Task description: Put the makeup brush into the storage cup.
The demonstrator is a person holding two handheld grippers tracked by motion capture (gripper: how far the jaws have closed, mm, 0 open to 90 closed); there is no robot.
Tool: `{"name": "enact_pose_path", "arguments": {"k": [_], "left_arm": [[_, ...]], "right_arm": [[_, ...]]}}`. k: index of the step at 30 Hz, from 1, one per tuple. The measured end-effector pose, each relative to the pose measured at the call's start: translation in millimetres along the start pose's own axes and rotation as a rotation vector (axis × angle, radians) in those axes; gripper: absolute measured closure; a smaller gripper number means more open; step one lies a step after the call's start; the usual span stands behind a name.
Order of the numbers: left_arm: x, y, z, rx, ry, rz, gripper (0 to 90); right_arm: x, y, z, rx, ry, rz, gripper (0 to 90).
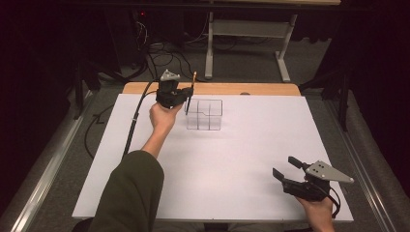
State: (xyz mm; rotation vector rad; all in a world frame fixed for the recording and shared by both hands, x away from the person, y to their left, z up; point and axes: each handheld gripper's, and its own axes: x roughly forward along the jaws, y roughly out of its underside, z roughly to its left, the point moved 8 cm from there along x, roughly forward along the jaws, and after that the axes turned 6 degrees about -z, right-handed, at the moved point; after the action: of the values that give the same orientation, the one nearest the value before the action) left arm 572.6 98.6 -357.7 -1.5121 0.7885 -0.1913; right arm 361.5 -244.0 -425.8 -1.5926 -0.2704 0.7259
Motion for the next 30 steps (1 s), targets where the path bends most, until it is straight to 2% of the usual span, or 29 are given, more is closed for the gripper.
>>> {"name": "enact_pose_path", "arguments": {"k": [11,15,19,30], "left_arm": [[-1.3,4.7,-1.8,0.007,0.005,0.018,82.1],[-0.3,6.4,-2.2,0.010,-0.005,0.020,82.1],[0.8,8.7,-3.9,0.032,-0.009,0.032,82.0],[2.3,11.0,-5.7,0.021,0.015,0.045,81.8]], "right_arm": [[1.5,0.5,1.1,-0.010,-0.007,0.005,28.5],[1.4,0.6,1.6,-0.006,-0.005,0.007,28.5],[2.5,1.2,2.1,-0.008,-0.006,0.013,28.5],[2.9,1.3,2.9,-0.014,-0.010,0.014,28.6]]}}
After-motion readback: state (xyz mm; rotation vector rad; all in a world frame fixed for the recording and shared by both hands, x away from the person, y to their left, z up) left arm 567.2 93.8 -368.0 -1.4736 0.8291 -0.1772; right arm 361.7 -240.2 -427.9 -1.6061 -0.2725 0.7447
